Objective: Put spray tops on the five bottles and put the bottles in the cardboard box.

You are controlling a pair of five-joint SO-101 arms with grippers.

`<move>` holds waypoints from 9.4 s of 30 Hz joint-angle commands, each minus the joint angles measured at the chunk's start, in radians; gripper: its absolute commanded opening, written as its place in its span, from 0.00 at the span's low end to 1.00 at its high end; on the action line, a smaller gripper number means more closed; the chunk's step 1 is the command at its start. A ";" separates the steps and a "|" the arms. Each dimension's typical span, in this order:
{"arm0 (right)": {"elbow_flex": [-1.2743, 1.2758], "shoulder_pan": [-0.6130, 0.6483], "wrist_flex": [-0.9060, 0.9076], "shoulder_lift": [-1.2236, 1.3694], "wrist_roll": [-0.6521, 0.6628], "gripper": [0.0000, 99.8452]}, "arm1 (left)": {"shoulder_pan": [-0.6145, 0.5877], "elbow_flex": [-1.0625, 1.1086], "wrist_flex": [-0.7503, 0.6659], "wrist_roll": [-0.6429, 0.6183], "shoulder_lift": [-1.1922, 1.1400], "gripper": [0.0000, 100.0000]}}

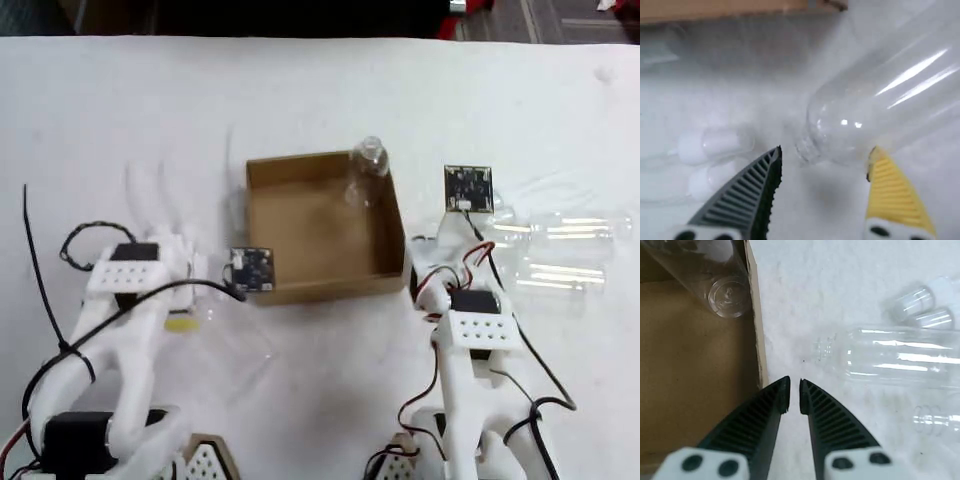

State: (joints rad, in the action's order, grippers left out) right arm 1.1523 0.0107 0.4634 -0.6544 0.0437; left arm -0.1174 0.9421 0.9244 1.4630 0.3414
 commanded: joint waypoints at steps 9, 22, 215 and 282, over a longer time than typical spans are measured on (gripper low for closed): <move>-0.048 -0.008 -0.002 -0.007 0.015 0.02 | 0.067 -0.035 -0.115 -0.247 0.041 0.26; -0.048 -0.008 -0.002 -0.005 0.015 0.02 | 0.094 -0.155 0.028 -0.632 0.041 0.26; -0.046 -0.182 -0.124 0.001 0.005 0.02 | 0.463 -0.091 -1.531 -1.496 -0.266 0.02; -0.037 -0.174 -0.125 0.001 0.011 0.02 | 0.453 -0.178 -1.758 -1.488 -0.608 0.02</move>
State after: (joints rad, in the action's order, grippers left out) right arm 1.1523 -0.1580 0.3606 -0.6544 0.0437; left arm 0.3491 0.8393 -0.8109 -0.0376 -0.2386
